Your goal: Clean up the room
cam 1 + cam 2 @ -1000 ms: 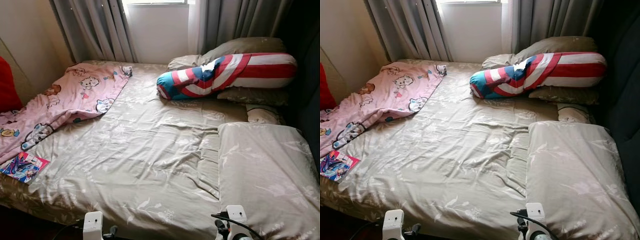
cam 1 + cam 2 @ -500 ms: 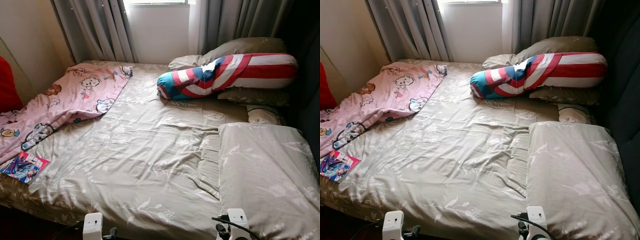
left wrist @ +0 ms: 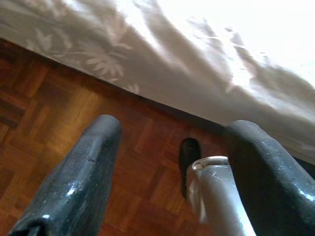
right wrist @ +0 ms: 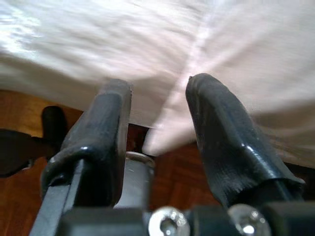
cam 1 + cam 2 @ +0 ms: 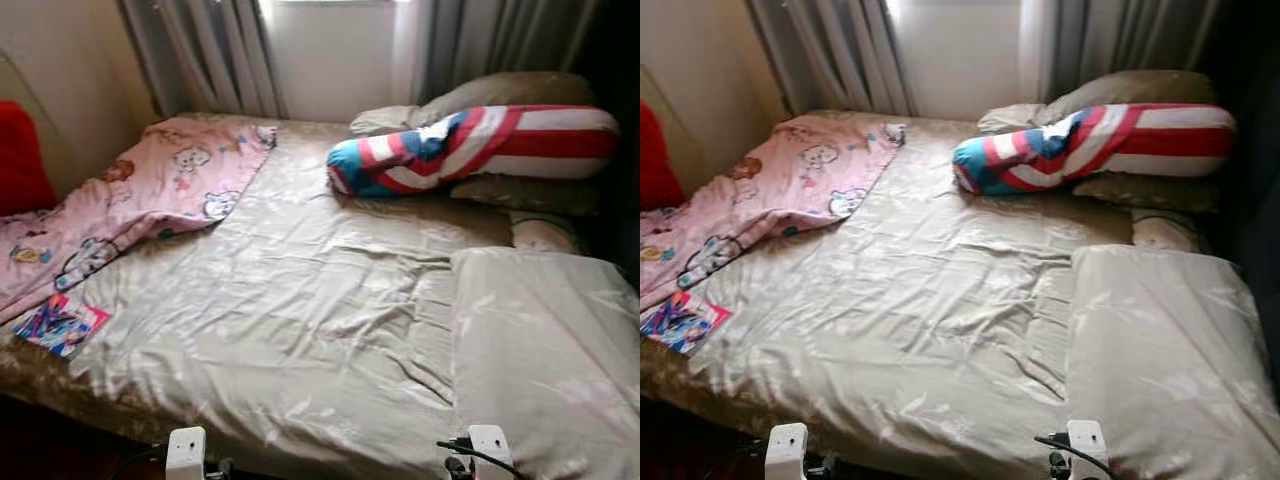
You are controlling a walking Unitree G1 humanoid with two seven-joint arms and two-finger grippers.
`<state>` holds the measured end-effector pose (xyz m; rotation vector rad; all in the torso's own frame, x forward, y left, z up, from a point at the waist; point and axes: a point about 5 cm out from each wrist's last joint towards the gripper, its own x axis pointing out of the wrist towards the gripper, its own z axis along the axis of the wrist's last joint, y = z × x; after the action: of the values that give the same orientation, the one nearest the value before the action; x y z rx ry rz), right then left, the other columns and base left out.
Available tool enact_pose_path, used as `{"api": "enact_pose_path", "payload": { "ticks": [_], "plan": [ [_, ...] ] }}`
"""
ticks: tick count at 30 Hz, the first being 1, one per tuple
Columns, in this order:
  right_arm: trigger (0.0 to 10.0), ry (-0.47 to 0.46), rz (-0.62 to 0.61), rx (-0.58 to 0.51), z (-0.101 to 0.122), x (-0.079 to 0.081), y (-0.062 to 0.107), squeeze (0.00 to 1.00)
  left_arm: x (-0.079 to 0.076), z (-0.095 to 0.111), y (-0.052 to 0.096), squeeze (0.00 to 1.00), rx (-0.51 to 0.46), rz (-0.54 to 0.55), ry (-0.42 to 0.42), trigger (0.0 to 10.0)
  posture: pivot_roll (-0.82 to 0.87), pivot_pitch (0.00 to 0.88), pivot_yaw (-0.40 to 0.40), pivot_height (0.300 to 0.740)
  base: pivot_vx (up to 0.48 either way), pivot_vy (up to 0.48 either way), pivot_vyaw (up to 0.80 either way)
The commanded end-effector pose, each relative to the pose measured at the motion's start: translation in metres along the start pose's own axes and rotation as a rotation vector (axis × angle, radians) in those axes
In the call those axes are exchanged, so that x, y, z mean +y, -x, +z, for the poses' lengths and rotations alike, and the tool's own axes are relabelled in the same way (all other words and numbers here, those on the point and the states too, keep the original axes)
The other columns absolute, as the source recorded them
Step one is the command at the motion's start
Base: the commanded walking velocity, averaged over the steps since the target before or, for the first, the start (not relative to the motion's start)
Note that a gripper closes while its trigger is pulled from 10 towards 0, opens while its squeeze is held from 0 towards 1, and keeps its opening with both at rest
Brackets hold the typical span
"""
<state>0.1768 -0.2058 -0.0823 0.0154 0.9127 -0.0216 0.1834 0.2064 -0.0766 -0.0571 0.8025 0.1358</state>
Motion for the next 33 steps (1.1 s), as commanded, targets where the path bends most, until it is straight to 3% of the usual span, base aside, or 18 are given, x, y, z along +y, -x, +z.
{"api": "enact_pose_path", "payload": {
  "ticks": [1, 33],
  "plan": [
    [10.0, -0.005, 0.007, 0.016, -0.0035, 0.0028, 0.0001, 0.00, 0.0025, -0.0015, 0.0005, 0.00, 0.008, 0.011, -0.005, 10.0, -0.09, 0.042, 0.064, 0.740, 0.000, 0.322, 0.00],
    [10.0, -0.016, 0.010, 0.021, -0.0053, 0.0050, 0.0001, 0.00, 0.0028, -0.0001, 0.0001, 0.00, 0.004, 0.011, -0.007, 10.0, -0.08, 0.050, 0.069, 0.740, 0.000, 0.327, 0.00]
  ]
}}
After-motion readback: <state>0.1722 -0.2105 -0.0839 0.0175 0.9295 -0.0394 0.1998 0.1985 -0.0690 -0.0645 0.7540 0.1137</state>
